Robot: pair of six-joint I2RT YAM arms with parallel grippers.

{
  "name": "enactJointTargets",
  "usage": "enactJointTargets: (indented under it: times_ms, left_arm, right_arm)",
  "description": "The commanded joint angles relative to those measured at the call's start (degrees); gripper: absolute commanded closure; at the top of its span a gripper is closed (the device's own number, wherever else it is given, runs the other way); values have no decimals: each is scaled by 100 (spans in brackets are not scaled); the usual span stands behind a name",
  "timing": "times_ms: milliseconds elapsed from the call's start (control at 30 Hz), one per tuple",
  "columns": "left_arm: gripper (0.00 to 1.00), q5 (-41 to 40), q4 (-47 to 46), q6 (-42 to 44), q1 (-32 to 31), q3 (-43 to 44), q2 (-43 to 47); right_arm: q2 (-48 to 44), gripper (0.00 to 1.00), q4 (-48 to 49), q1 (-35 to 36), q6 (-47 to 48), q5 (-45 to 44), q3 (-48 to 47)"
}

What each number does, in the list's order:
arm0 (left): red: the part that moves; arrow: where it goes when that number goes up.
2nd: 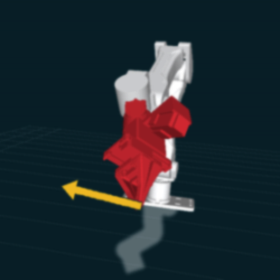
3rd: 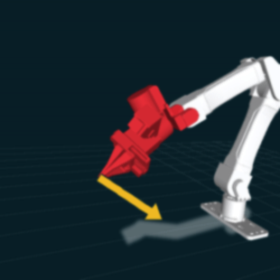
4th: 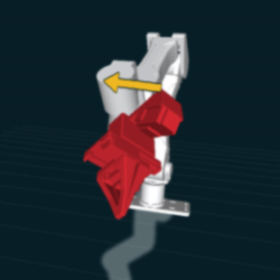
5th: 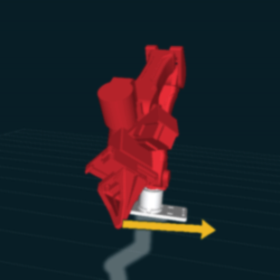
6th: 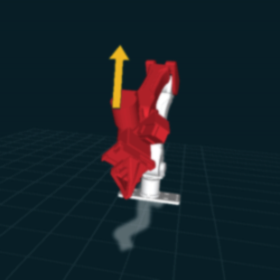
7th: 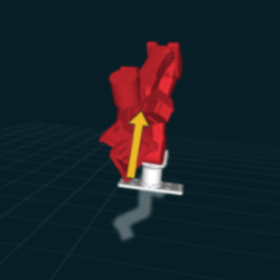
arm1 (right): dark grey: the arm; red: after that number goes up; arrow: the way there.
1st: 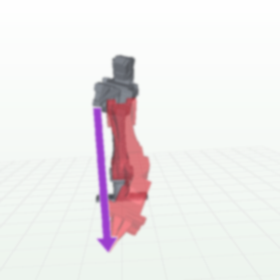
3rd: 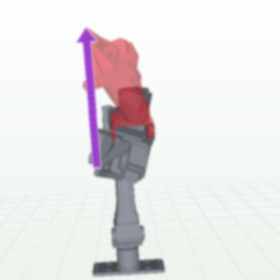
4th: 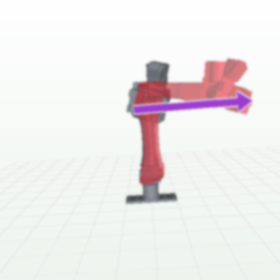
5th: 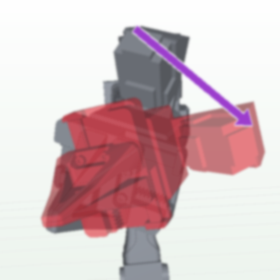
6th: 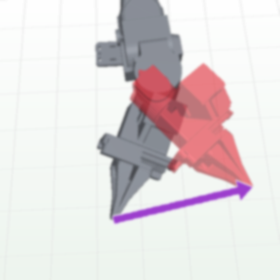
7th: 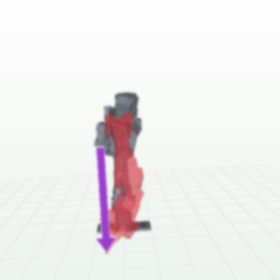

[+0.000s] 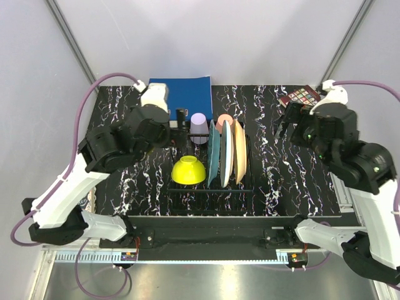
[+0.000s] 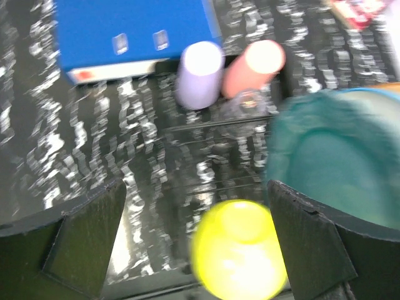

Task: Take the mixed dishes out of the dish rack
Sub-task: Pick up the plate from the dish rack.

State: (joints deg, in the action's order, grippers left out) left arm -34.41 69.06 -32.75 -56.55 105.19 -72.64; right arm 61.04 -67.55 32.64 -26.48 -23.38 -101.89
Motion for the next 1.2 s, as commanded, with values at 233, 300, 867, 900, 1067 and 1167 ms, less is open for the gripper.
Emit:
enactJointTargets:
  times_ms: [233,300,867,900,1067,1167]
  left_arm:
    - [12,-408,-155,-73,-866,1364,-418]
    - [13,-242,-287,-143,-883,1259,-383]
    - [16,-22,-612,-214,-1226,829,-760]
    - [18,-4,-648,-214,-1218,776,-743]
    - [23,154,-858,-258,-1218,407,-699]
    - [23,190,-982,-363,-1218,169,-594]
  right_arm:
    - [-909,21,1885,40,-332,-282,1479]
    - [-848,14,1877,40,-209,-273,1479]
    - [-733,2,1815,40,143,-211,1461]
    - [-725,2,1807,40,134,-194,1478]
    - [-733,2,1816,40,82,-167,1575]
    - [-725,2,1824,40,55,-159,1610]
